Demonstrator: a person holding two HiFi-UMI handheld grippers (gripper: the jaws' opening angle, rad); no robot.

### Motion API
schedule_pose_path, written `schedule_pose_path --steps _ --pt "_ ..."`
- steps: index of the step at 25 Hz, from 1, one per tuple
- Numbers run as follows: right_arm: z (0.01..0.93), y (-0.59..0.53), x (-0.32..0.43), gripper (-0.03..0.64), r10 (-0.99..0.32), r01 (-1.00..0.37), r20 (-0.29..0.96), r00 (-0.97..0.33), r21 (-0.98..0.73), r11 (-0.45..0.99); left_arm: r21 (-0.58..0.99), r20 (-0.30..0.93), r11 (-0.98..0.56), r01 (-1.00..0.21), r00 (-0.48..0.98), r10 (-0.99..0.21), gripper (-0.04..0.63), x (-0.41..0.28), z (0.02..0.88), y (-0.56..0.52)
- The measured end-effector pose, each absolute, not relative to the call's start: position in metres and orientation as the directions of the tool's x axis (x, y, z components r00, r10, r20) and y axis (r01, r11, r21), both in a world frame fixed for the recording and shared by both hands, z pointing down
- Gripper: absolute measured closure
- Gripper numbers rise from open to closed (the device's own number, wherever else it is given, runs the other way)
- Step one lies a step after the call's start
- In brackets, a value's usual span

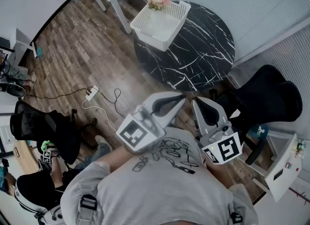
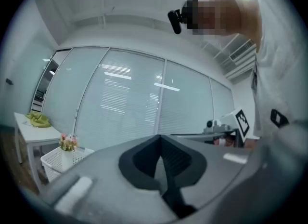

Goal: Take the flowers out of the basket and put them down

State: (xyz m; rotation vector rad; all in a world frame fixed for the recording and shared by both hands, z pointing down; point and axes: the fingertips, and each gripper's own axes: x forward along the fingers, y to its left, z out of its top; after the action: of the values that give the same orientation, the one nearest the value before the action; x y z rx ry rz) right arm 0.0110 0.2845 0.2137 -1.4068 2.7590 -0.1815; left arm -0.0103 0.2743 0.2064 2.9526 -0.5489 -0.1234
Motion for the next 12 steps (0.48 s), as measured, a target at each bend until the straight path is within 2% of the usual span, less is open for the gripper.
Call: schedule_pose_path --steps 12 --pt "0.2118 0.2851 0.0113 0.611 -0.813 -0.808 0.012 -0.583 -0.118 0.578 0.144 -0.046 -0.924 -0.355 0.93 -0.365 0.592 -0.0122 0.2052 0.2752"
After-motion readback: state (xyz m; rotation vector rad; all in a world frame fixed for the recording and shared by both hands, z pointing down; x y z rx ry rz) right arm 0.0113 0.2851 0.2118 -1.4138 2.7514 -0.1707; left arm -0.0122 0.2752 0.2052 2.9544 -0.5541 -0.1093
